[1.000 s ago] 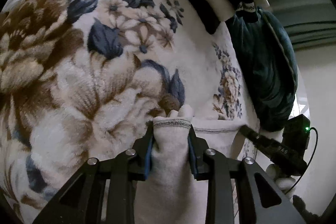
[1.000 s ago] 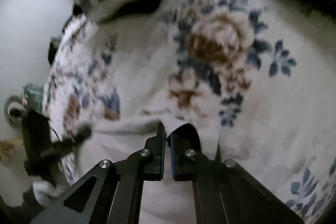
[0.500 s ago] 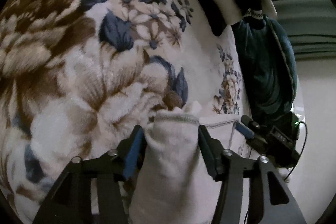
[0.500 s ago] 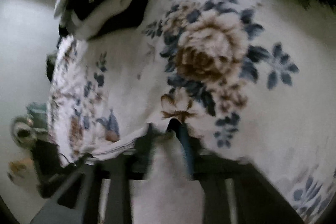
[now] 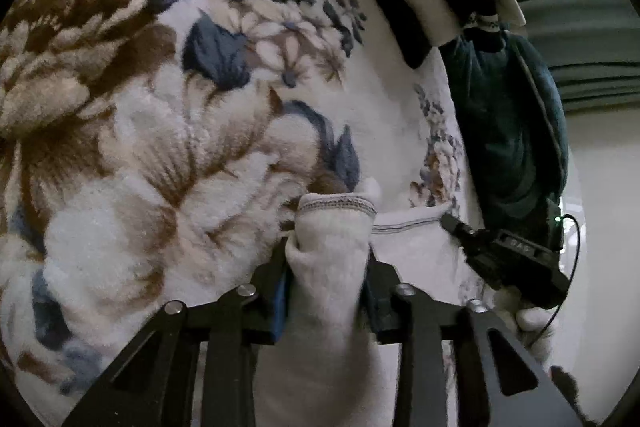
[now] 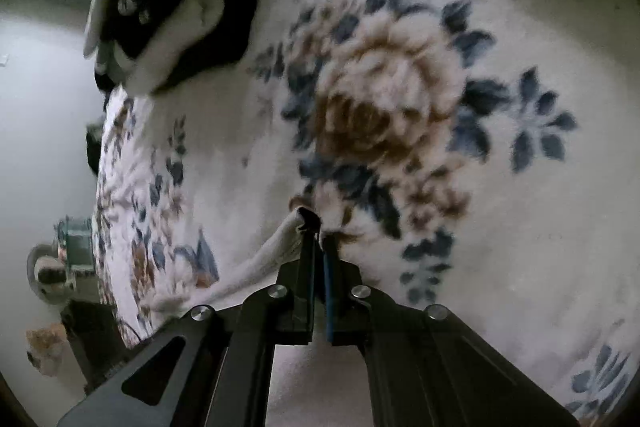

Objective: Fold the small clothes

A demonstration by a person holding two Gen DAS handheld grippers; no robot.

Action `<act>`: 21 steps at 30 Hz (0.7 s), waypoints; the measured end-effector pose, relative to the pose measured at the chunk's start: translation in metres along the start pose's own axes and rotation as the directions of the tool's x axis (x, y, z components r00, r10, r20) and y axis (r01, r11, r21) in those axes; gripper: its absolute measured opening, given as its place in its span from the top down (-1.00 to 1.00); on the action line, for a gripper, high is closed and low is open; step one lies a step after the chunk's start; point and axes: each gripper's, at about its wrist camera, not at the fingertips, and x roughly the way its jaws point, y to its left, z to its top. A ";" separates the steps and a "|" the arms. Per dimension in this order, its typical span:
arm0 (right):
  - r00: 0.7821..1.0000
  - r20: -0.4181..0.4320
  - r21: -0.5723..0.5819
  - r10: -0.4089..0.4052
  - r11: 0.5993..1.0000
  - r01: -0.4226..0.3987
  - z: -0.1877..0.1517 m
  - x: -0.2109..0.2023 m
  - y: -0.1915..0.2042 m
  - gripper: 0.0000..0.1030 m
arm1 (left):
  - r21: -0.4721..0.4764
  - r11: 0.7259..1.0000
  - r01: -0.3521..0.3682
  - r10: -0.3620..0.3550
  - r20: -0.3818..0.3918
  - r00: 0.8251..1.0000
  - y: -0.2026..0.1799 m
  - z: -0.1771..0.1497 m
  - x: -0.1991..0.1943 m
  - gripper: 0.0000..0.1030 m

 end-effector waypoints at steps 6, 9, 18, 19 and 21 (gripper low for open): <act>0.997 0.074 0.075 -0.030 0.997 0.024 -0.040 -0.067 -0.016 0.39 | 0.010 0.999 -0.031 0.031 0.005 0.999 -0.007 -0.013 -0.032 0.12; 0.998 0.056 0.195 -0.006 0.981 -0.005 -0.087 -0.092 -0.042 0.38 | 0.001 0.999 -0.044 0.044 0.000 0.999 -0.008 -0.032 -0.042 0.12; 0.950 0.033 0.613 0.312 0.744 -0.266 -0.172 -0.035 -0.093 0.22 | 0.025 0.992 -0.122 0.122 0.000 0.992 -0.011 -0.066 -0.027 0.11; 0.946 0.065 0.614 0.318 0.735 -0.289 -0.172 -0.034 -0.091 0.33 | 0.030 0.991 -0.129 0.129 0.001 0.992 -0.011 -0.065 -0.025 0.11; 0.965 0.108 0.569 0.237 0.782 -0.256 -0.168 -0.041 -0.082 0.90 | 0.049 0.987 -0.152 0.152 -0.005 0.988 -0.009 -0.063 -0.021 0.04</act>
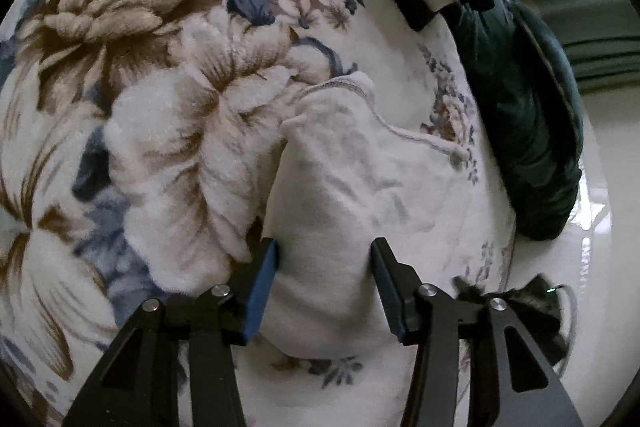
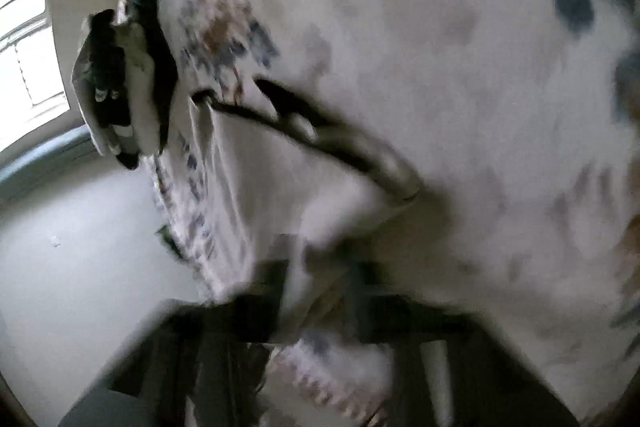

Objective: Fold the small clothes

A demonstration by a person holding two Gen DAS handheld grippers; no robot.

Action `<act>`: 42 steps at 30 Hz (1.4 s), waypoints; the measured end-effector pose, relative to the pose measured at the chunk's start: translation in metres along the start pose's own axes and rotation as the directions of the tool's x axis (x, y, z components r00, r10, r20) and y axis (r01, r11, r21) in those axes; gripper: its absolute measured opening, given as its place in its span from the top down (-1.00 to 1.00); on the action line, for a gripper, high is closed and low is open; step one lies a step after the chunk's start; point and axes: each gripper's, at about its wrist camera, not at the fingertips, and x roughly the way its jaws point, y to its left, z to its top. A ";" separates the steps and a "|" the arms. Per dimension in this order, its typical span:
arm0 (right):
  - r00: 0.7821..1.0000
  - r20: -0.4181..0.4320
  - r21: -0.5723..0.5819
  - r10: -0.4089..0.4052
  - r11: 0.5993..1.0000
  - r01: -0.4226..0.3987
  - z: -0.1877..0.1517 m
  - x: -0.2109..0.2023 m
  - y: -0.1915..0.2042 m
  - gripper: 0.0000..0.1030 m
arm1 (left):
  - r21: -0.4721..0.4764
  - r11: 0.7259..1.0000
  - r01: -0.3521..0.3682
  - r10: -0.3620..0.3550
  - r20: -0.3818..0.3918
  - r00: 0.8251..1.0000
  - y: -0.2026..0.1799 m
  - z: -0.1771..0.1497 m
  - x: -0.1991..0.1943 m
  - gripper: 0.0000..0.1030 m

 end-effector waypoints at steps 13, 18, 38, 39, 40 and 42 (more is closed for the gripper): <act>0.991 0.010 -0.124 -0.134 0.983 0.134 0.016 -0.011 -0.007 0.09 | -0.030 0.996 0.079 -0.079 -0.004 0.997 0.004 -0.004 -0.013 -0.20; 0.998 0.052 -0.220 -0.040 0.974 0.051 0.037 -0.032 0.004 -0.22 | -0.073 0.990 0.124 -0.125 -0.008 0.992 0.025 -0.004 0.001 -0.35; 0.978 -0.207 -0.334 -0.002 0.940 -0.069 0.045 0.029 0.034 0.69 | 0.118 0.973 0.201 -0.192 -0.084 0.978 0.004 0.068 0.021 -0.12; 0.980 -0.193 -0.353 -0.046 0.935 -0.025 0.040 0.030 0.031 0.67 | 0.133 0.979 0.156 -0.143 -0.107 0.984 0.003 0.072 0.022 -0.13; 0.980 -0.169 -0.379 -0.102 0.925 0.030 0.036 0.030 0.030 0.58 | 0.147 0.981 0.130 -0.113 -0.120 0.986 0.001 0.075 0.019 -0.13; 0.974 -0.079 -0.436 -0.211 0.886 0.157 0.030 0.025 0.034 0.36 | 0.168 0.982 0.084 -0.069 -0.094 0.993 -0.004 0.080 0.005 -0.14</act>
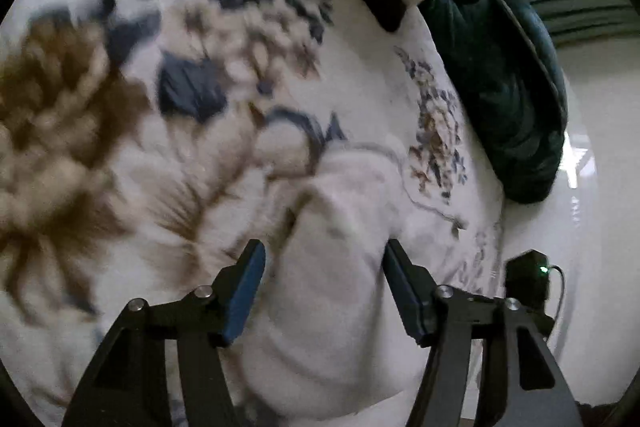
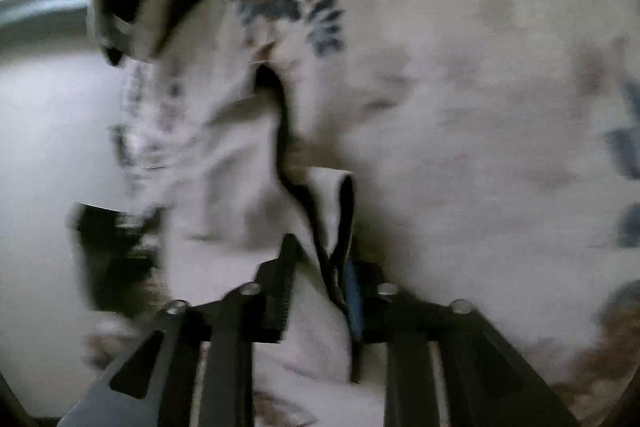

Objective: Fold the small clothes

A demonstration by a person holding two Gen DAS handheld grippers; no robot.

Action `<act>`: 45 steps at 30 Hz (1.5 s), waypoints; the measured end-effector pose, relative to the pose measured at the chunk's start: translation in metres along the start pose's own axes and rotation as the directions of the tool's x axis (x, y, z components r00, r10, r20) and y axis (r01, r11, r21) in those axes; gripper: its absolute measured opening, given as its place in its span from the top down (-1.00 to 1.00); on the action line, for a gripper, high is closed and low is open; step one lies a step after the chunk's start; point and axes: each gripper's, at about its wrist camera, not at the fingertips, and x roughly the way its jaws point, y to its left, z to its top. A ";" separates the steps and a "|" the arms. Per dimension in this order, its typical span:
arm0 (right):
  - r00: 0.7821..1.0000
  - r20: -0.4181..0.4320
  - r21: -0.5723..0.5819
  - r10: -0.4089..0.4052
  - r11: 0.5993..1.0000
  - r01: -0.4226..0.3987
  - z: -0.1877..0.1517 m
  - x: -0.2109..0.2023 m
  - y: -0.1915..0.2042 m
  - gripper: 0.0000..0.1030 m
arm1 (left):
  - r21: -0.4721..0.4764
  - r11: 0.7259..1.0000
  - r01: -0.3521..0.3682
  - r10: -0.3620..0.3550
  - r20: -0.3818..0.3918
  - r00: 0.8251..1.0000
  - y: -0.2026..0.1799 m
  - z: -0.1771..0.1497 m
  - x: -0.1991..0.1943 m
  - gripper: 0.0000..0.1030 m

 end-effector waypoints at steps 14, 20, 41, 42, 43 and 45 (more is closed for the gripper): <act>0.967 0.221 -0.147 -0.128 0.976 0.163 0.032 0.037 0.096 0.39 | 0.022 0.983 -0.183 0.183 0.017 0.983 -0.002 0.054 0.050 -0.13; 0.945 0.254 -0.044 -0.208 0.973 0.226 0.037 0.021 0.052 0.69 | -0.010 0.986 -0.169 0.169 0.045 0.985 0.006 0.056 0.031 -0.17; 0.966 0.089 -0.319 -0.243 0.912 0.259 -0.073 0.064 0.106 0.25 | -0.001 0.957 -0.291 0.290 0.087 0.953 -0.006 -0.055 -0.010 -0.30; 0.961 0.101 -0.323 -0.259 0.905 0.277 -0.074 0.065 0.100 0.27 | 0.003 0.958 -0.287 0.286 0.086 0.954 -0.005 -0.053 -0.009 -0.30; 0.959 0.112 -0.323 -0.261 0.903 0.283 -0.075 0.062 0.094 0.27 | 0.007 0.959 -0.284 0.283 0.085 0.955 -0.005 -0.052 -0.009 -0.30; 0.948 0.126 -0.318 -0.293 0.893 0.318 -0.075 0.054 0.085 0.27 | 0.013 0.962 -0.273 0.271 0.085 0.959 -0.008 -0.051 -0.014 -0.30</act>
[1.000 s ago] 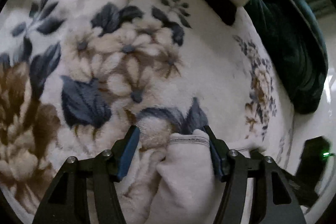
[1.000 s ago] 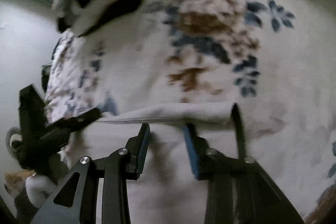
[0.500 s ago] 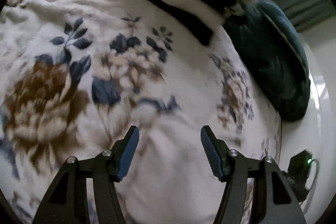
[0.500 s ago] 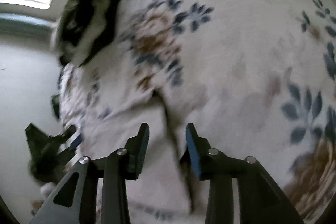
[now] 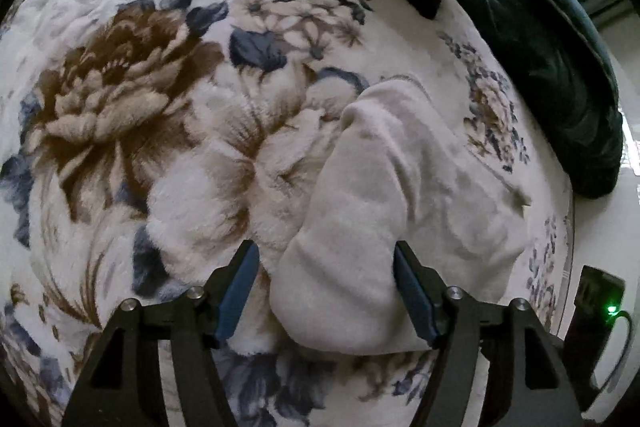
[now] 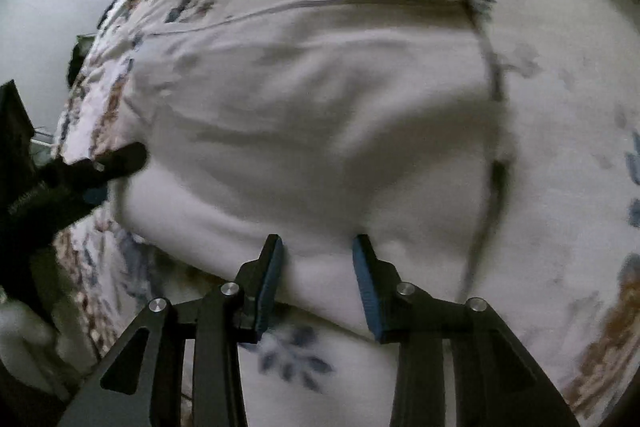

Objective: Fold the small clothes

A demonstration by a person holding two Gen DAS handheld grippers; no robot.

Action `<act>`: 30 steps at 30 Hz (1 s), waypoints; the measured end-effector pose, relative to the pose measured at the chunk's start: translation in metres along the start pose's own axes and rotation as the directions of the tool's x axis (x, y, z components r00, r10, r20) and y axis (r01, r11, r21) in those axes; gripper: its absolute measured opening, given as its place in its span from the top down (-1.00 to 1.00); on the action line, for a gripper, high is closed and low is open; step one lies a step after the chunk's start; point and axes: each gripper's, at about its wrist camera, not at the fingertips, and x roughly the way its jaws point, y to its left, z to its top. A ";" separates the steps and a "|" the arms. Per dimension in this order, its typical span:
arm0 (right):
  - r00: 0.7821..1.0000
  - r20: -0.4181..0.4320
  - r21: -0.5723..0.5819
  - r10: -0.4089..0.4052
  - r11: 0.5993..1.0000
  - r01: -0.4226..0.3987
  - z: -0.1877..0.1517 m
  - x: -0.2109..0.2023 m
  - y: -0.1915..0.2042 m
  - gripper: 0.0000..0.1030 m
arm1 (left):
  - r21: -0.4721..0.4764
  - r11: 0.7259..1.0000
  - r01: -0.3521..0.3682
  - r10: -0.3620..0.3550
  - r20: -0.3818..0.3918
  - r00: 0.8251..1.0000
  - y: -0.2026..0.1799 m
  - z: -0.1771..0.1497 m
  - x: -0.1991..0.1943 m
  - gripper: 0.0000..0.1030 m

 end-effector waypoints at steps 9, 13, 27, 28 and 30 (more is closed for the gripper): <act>0.979 0.074 0.292 0.189 0.935 -0.202 0.008 -0.051 -0.096 -0.36 | -0.099 0.971 0.217 -0.215 0.034 0.976 0.023 0.020 -0.025 -0.41; 0.927 0.078 0.411 0.367 0.835 -0.365 0.018 -0.012 -0.132 -0.37 | -0.172 0.922 0.347 -0.365 -0.084 0.927 0.031 0.028 0.028 -0.41; 0.887 0.261 0.419 0.381 0.783 -0.460 0.017 -0.036 -0.079 0.78 | -0.061 0.856 0.513 -0.516 -0.057 0.855 0.006 0.067 -0.005 0.34; 0.887 0.272 0.416 0.372 0.786 -0.458 0.021 -0.047 -0.069 0.78 | -0.055 0.851 0.522 -0.525 -0.061 0.849 0.005 0.077 -0.014 0.34; 0.886 0.298 0.406 0.354 0.793 -0.454 0.032 -0.069 -0.049 0.78 | -0.033 0.847 0.530 -0.531 -0.067 0.845 0.001 0.100 -0.033 0.34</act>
